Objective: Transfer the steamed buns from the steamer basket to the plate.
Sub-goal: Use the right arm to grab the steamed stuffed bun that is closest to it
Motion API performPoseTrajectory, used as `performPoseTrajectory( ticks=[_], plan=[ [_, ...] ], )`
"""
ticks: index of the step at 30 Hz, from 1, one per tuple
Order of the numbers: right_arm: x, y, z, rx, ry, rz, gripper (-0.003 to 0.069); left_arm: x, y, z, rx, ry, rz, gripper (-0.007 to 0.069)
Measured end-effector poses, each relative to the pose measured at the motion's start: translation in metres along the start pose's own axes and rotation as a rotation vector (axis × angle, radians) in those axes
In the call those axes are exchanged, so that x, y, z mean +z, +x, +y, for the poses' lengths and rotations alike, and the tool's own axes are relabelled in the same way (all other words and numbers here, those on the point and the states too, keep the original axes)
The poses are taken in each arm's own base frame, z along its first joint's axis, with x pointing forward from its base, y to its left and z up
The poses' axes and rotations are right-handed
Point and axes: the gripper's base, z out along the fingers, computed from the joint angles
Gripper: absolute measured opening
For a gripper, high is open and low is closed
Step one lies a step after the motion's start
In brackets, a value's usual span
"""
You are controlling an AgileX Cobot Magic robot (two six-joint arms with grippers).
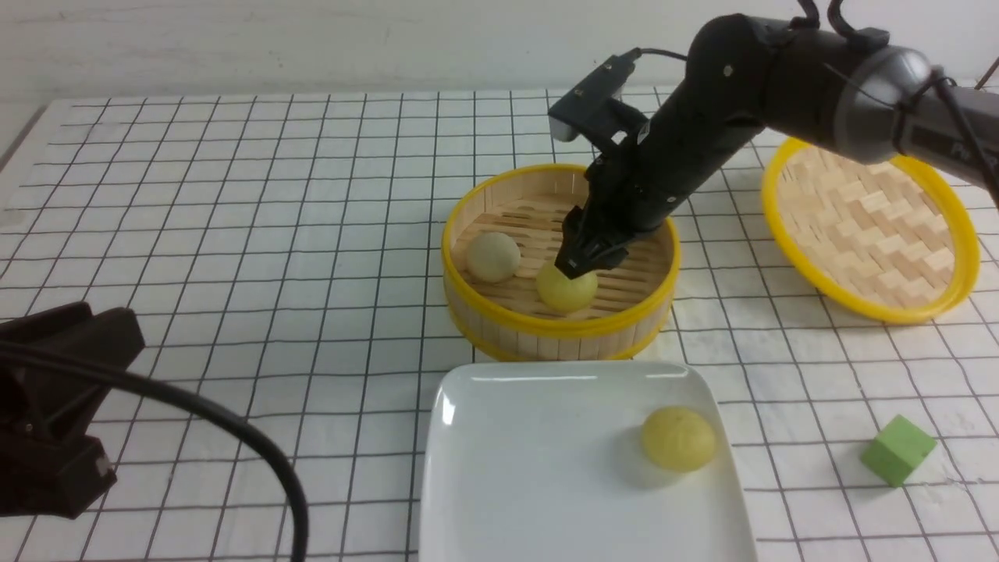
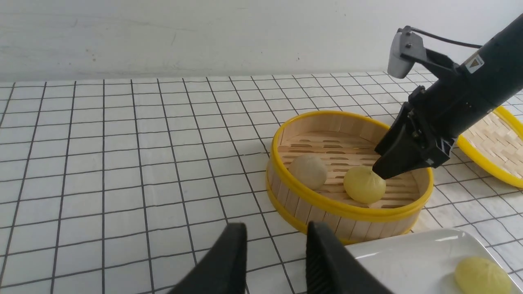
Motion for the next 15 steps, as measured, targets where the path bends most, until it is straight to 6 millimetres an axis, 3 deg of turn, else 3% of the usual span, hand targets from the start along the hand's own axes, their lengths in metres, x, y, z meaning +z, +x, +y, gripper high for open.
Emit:
performPoseTrajectory(
  ticks=[11, 13, 15],
  plan=[
    [0.028, 0.008, -0.004, 0.006, -0.015, 0.024, 0.0391, 0.0, 0.0, 0.0, 0.0, 0.0, 0.0, 0.0241],
    [0.028, 0.008, -0.004, 0.008, -0.014, 0.019, 0.0374, 0.0, 0.0, 0.0, 0.0, 0.0, 0.0, 0.0241],
    [0.028, 0.008, -0.004, 0.009, -0.014, 0.018, 0.0288, 0.0, 0.0, 0.0, 0.0, 0.0, 0.0, 0.0241]
  ],
)
